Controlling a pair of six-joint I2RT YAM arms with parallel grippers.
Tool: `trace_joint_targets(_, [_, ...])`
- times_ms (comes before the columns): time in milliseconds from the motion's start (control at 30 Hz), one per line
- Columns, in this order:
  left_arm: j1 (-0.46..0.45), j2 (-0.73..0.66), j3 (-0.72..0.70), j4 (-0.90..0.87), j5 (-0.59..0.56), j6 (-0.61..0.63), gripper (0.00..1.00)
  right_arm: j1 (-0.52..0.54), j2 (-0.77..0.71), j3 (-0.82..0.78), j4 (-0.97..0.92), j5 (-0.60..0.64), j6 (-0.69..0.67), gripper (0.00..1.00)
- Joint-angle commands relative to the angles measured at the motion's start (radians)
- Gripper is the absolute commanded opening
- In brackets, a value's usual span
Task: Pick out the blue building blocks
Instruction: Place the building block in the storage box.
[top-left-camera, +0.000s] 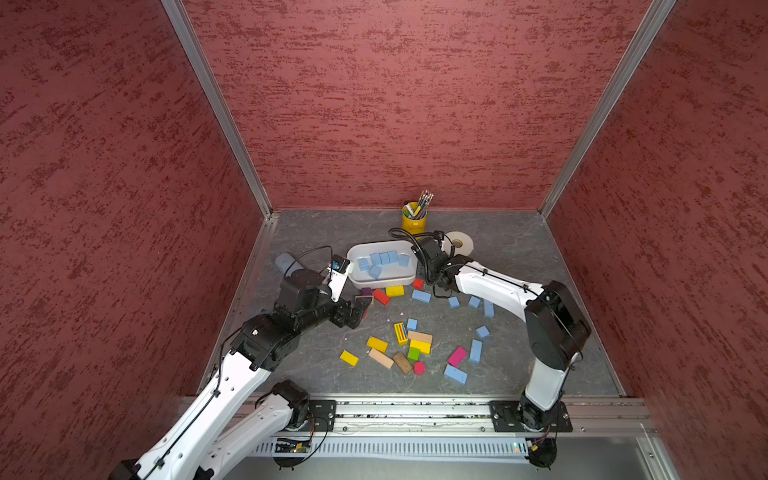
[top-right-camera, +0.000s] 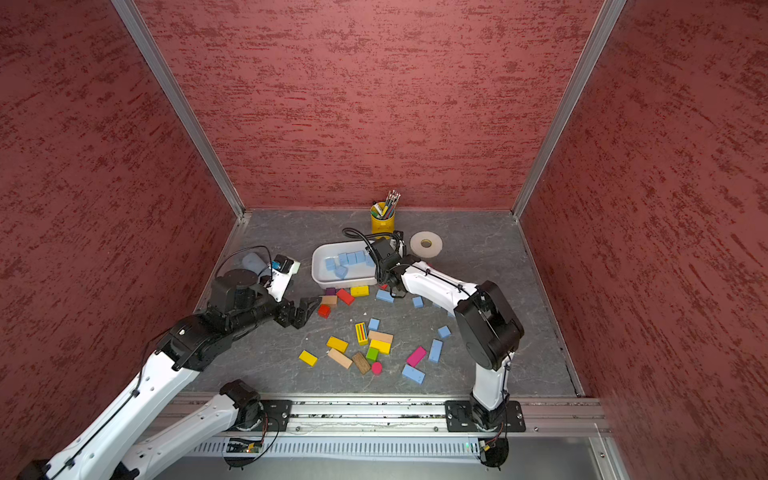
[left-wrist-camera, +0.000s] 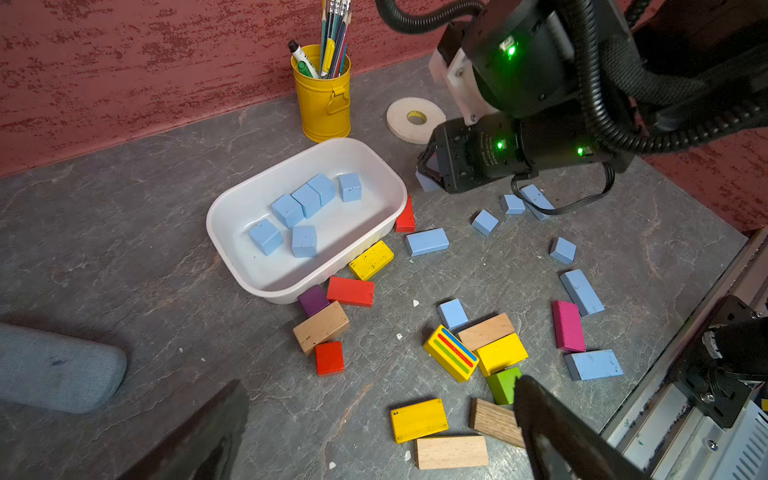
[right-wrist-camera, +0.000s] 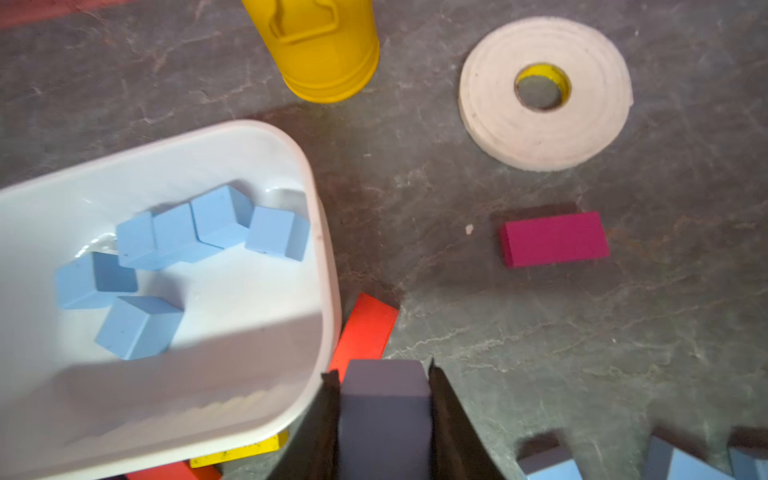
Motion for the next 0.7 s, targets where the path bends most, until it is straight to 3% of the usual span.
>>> trace_joint_targets(0, [0.005, -0.01, -0.014, 0.015, 0.005, 0.007, 1.0, 0.006, 0.019, 0.082, -0.008, -0.001, -0.037, 0.22])
trace_joint_targets(667, [0.007, -0.013, -0.015, 0.014, 0.004, 0.008, 1.0, 0.026, 0.267, 0.341, -0.073, -0.017, -0.11, 0.21])
